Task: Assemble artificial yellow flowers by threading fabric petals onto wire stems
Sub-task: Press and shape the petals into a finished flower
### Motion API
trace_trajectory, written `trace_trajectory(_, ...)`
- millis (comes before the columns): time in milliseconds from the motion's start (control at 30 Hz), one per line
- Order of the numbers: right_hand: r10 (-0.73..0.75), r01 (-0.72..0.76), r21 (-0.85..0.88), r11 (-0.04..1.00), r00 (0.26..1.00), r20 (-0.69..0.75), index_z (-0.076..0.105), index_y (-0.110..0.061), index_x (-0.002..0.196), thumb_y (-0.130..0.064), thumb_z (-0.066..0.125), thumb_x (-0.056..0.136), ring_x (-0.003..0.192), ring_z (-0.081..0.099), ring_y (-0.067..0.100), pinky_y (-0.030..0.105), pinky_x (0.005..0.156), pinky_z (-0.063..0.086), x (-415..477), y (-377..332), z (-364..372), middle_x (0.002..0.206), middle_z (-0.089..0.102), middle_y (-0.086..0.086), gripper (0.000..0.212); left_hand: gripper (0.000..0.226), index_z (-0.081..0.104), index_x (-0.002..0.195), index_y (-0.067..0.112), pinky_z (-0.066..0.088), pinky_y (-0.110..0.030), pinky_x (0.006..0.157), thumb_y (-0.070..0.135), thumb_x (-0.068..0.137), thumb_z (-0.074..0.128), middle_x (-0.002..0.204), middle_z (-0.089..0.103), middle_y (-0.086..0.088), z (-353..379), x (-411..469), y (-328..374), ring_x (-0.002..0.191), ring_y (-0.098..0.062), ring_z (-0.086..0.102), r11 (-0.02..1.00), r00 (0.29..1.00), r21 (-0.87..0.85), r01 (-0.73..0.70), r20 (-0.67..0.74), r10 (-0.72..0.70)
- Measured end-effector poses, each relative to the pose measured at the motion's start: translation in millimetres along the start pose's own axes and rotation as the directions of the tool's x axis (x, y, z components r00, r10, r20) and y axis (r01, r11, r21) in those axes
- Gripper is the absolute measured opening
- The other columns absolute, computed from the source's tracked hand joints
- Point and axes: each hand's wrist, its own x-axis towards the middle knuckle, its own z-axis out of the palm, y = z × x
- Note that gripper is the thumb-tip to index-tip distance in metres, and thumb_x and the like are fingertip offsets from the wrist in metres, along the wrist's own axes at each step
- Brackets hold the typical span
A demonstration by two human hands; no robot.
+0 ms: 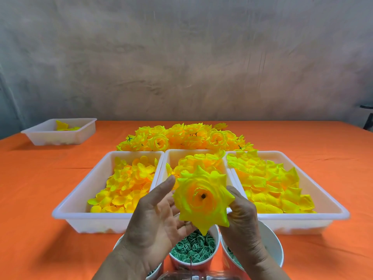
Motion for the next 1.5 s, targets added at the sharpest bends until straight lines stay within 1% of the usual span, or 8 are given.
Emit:
trace_trajectory(233, -0.137, 0.133, -0.25, 0.959, 0.991, 0.001, 0.073, -0.003, 0.075, -0.003, 0.086, 0.057, 0.07, 0.063, 0.018, 0.023, 0.061, 0.05, -1, 3, 1, 0.08, 0.068, 0.0, 0.022, 0.071, 0.065, 0.118, 0.013, 0.058, -0.038, 0.063, 0.007, 0.05, 0.087, 0.111, 0.072, -0.016, 5, 6, -10, 0.091, -0.031, 0.072, 0.949, 0.966, 0.212, -0.233, -0.065, 0.251)
trace_trajectory(333, -0.057, 0.066, -0.221, 0.973, 0.997, 0.047, 0.07, -0.004, 0.074, 0.019, 0.063, 0.055, 0.075, 0.06, 0.012, 0.021, 0.065, 0.049, 3, -1, -1, 0.081, 0.062, -0.014, 0.03, 0.059, 0.065, 0.112, 0.009, 0.057, -0.036, 0.06, 0.0, 0.055, 0.075, 0.101, 0.071, -0.016, 1, 8, -10, 0.084, -0.027, 0.069, 0.909, 0.938, 0.283, -0.306, -0.072, 0.338)
trace_trajectory(500, 0.278, -0.299, 0.271, 0.915, 0.954, 0.115, 0.074, -0.024, 0.095, -0.001, 0.058, 0.092, 0.085, 0.067, 0.006, 0.02, 0.076, 0.05, 26, -28, -18, 0.09, 0.075, -0.004, 0.028, 0.05, 0.065, 0.104, 0.025, 0.058, -0.043, 0.079, 0.017, 0.055, 0.074, 0.088, 0.074, -0.002, -8, 8, -8, 0.084, -0.023, 0.068, 0.605, 0.819, 0.721, -0.337, -0.092, 0.566)
trace_trajectory(667, 0.135, -0.152, 0.032, 0.988, 0.94, 0.314, 0.075, -0.032, 0.094, -0.029, 0.066, 0.084, 0.082, 0.062, 0.005, 0.019, 0.073, 0.047, 34, -49, -22, 0.086, 0.069, -0.016, 0.014, 0.039, 0.062, 0.098, 0.04, 0.06, -0.04, 0.073, 0.027, 0.062, 0.07, 0.085, 0.074, 0.003, -10, 6, -10, 0.078, -0.017, 0.07, 0.463, 0.785, 0.829, -0.313, -0.047, 0.617)
trace_trajectory(800, 0.248, -0.291, 0.153, 0.945, 0.936, 0.25, 0.076, -0.021, 0.082, -0.006, 0.072, 0.083, 0.067, 0.058, 0.006, 0.02, 0.066, 0.046, 32, -46, -17, 0.074, 0.07, -0.002, 0.016, 0.055, 0.061, 0.104, 0.033, 0.058, -0.039, 0.073, 0.028, 0.053, 0.08, 0.097, 0.074, -0.001, -11, 5, -9, 0.088, -0.021, 0.071, 0.593, 0.815, 0.737, -0.324, -0.1, 0.57)
trace_trajectory(967, 0.554, -0.593, 0.5, 0.631, 0.796, 0.244, 0.074, -0.015, 0.074, -0.016, 0.069, 0.076, 0.061, 0.048, 0.014, 0.027, 0.057, 0.039, 38, -40, -13, 0.066, 0.063, 0.002, 0.005, 0.051, 0.067, 0.119, 0.014, 0.06, -0.045, 0.074, 0.043, 0.078, 0.071, 0.119, 0.069, -0.018, -12, 3, 4, 0.098, -0.033, 0.07, 0.974, 0.977, 0.115, -0.198, -0.056, 0.205)
trace_trajectory(1233, 0.628, -0.602, 0.608, 0.518, 0.75, 0.207, 0.072, -0.015, 0.078, -0.024, 0.068, 0.068, 0.066, 0.058, 0.015, 0.026, 0.06, 0.049, 32, -42, 1, 0.076, 0.069, 0.005, 0.014, 0.025, 0.081, 0.083, 0.021, 0.06, -0.029, 0.059, 0.003, 0.065, 0.078, 0.082, 0.074, -0.011, -7, 10, -10, 0.064, -0.017, 0.068, 0.965, 0.98, 0.203, -0.165, -0.08, 0.185)
trace_trajectory(1500, 0.637, -0.626, 0.624, 0.469, 0.729, 0.252, 0.065, -0.008, 0.086, -0.025, 0.072, 0.064, 0.053, 0.054, 0.01, 0.019, 0.049, 0.046, 26, -44, 3, 0.066, 0.064, 0.007, 0.028, 0.008, 0.076, 0.069, 0.014, 0.054, -0.024, 0.047, 0.015, 0.064, 0.07, 0.065, 0.065, -0.006, -9, 19, -7, 0.05, -0.011, 0.06, 0.979, 0.975, -0.06, -0.197, -0.116, 0.189)
